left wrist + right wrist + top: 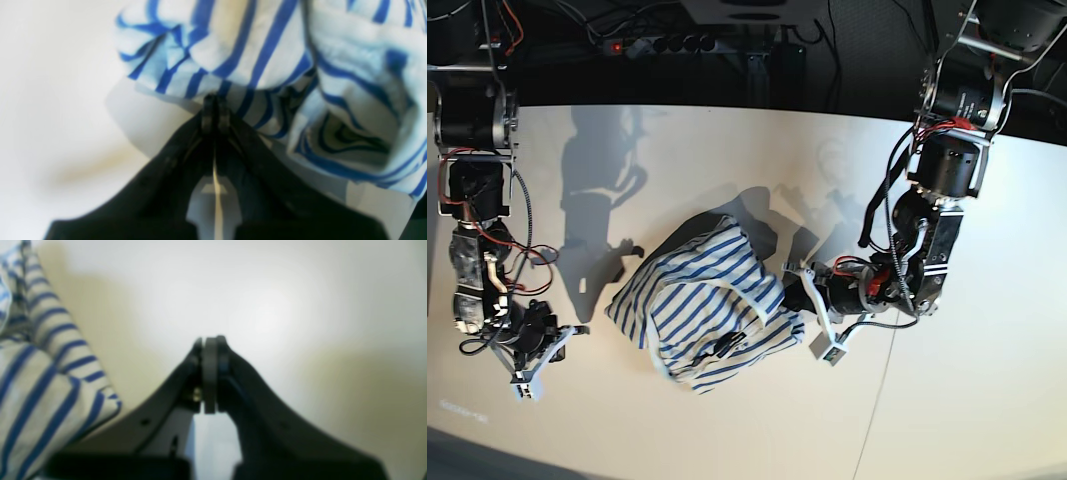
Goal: Fold the T-shirt properly
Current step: 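Push the bundle's sides inward with both grippers to square it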
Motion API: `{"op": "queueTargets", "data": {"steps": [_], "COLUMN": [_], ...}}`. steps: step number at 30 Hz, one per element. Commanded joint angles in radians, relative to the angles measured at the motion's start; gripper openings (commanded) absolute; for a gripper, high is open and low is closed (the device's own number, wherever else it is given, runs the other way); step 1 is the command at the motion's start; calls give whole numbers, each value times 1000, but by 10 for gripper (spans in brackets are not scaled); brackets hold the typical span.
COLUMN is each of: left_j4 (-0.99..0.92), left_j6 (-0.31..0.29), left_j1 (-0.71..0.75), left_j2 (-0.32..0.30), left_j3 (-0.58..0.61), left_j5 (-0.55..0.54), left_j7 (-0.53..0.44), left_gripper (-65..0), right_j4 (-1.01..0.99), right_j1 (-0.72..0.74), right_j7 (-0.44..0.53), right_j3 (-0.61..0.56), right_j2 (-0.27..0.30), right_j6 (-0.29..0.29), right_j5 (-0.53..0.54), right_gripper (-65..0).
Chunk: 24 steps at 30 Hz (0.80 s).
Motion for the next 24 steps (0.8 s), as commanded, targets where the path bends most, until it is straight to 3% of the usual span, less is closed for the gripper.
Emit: {"op": "queueTargets", "data": {"steps": [1, 9, 14, 24], "left_j4": [16, 16, 16, 16], "left_j6": [-1, -1, 0, 0], "left_j1": [-31, -45, -58, -100], "left_j2": [-3, -3, -18, -48], "left_j3": [-5, -5, -5, -5], "left_j5": [-9, 45, 102, 105], "left_j7": [-14, -38, -53, -75], "left_gripper": [-649, -649, -649, -649], "right_j4": [-1, -36, -29, 224], "right_j1": [35, 34, 12, -197], "right_j7": [31, 43, -71, -126], "right_j3": [-32, -286, -299, -299], "right_j2": [-3, -49, -49, -41], "right_j6": [69, 68, 68, 69], "right_j5": [-14, -9, 84, 133], "right_gripper": [-650, -650, -650, -650]}}
